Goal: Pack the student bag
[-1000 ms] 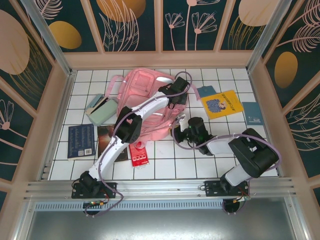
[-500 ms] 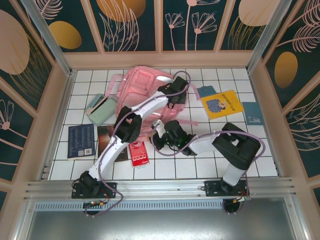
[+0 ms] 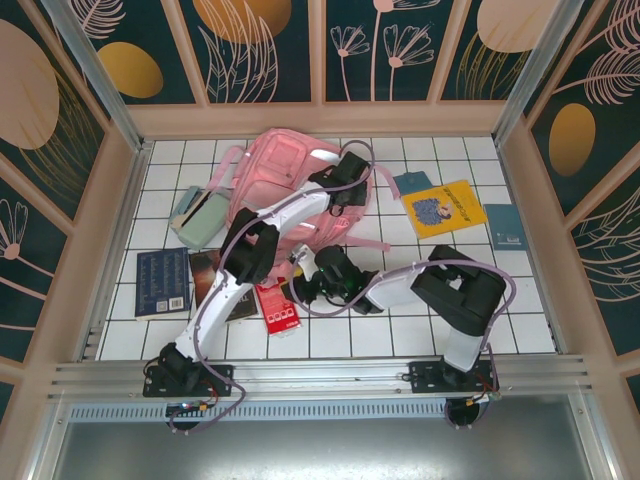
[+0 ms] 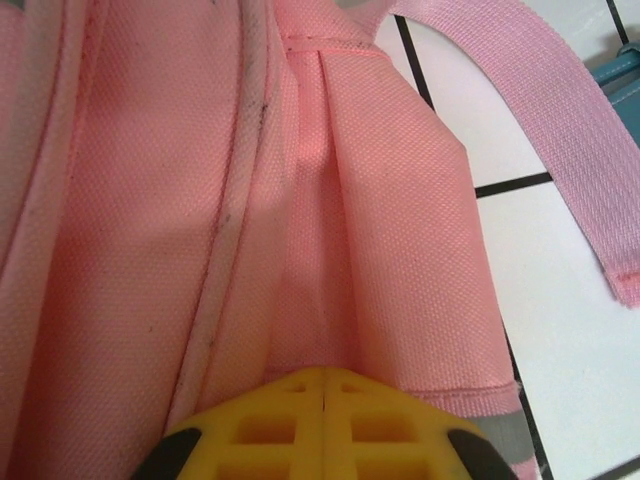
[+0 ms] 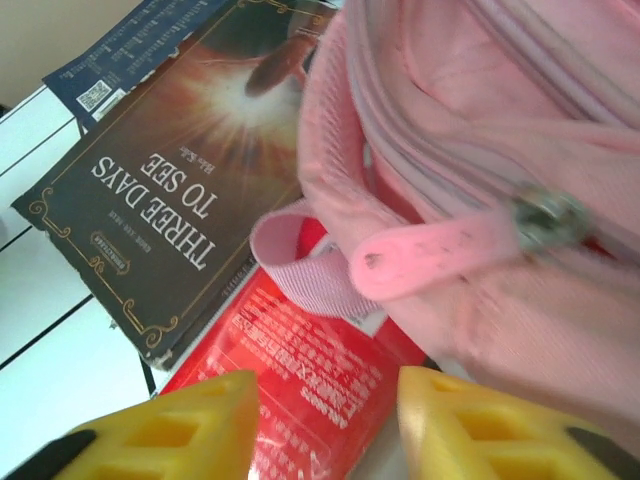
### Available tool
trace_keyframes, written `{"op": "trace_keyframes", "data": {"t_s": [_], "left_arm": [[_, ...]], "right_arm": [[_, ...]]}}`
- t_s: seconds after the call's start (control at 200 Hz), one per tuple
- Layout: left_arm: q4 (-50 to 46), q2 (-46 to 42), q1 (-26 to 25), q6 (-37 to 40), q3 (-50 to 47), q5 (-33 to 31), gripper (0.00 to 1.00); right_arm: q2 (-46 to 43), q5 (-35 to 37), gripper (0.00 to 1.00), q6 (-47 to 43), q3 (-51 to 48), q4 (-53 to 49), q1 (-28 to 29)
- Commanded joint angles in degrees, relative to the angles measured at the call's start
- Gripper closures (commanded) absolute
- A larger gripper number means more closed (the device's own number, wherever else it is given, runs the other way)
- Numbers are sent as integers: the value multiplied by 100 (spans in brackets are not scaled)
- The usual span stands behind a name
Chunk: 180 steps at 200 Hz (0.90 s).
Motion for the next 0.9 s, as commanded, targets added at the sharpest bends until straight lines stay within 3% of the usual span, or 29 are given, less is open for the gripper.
{"op": "trace_keyframes", "data": {"t_s": [0.0,0.18,0.335,0.46,0.676,0.896], "left_arm": [[-296,-711,199,14,-480,-166,82],[51,-2055,196,66,-1459,-321,74],[467,-3393,197,8,-2784,-442,69],[894,-4567,194,-88,-4264,-556,70],[1111,-6451,177,-386,-6631,-425,74],[822,-7616,-141,-686,-8117,-445,77]], "right_arm": [[-589,62,53,99,-302,141,-173],[-1371,108,47,480,-756,10,-657],[-1680,30,48,801,-947,-124,-974],[-1791,595,48,1162,-1070,-85,-1118],[-1787,869,48,1619,-1109,108,-1343],[-1778,1057,48,1746,-1029,132,-1380]]}}
